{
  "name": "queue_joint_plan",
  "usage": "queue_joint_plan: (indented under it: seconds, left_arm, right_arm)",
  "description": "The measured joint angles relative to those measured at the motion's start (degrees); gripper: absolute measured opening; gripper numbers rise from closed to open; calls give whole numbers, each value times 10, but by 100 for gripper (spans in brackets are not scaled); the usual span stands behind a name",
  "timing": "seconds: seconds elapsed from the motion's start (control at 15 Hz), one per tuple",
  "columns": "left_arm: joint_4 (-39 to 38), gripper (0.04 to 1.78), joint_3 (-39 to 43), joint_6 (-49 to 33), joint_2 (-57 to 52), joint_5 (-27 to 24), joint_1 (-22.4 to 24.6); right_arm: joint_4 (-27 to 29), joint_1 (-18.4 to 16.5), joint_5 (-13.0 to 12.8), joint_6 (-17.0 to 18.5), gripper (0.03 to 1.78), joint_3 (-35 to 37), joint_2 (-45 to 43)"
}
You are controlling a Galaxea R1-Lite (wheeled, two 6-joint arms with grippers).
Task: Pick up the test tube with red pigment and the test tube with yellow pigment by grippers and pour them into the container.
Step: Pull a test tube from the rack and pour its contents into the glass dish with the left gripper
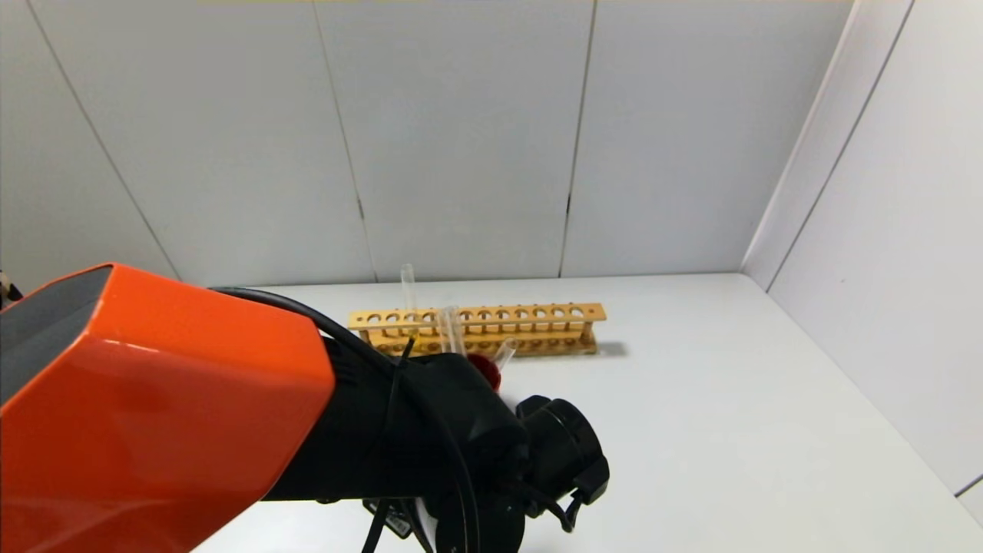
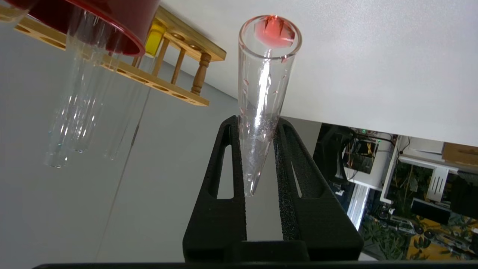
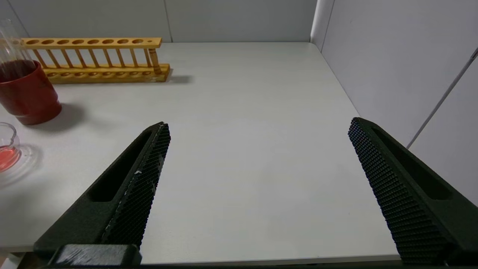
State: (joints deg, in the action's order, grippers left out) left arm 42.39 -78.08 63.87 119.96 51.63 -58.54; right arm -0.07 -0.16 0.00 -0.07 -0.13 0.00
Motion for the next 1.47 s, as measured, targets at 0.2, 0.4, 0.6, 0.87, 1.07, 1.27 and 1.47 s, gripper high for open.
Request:
queue_joint_plan:
  seconds: [0.2,0.4,0.6,0.87,1.07,1.27,1.47]
  left_arm:
    - [43,30,-28,-1,0,6,-3]
    - [64,30,-44,-8,-2,7,-4]
    - [64,30,-46,-9,-3,7,-4]
    - [72,30,-46,-9,-7,8,-5]
    - [100,30,-51,-14,-10,18,-8]
    - [118,30,-67,-15,-8,27,-14]
    - [138,30,-85,-15,-3,33,-21]
  right_arm:
    - [0,0,0,0,174,0,0]
    - [0,0,0,0,174,0,0]
    - [0,0,0,0,174,0,0]
    - [0,0,0,0,174,0,0]
    - [0,0,0,0,174,0,0]
    - [0,0,0,0,174,0,0]
    - [0,0,0,0,174,0,0]
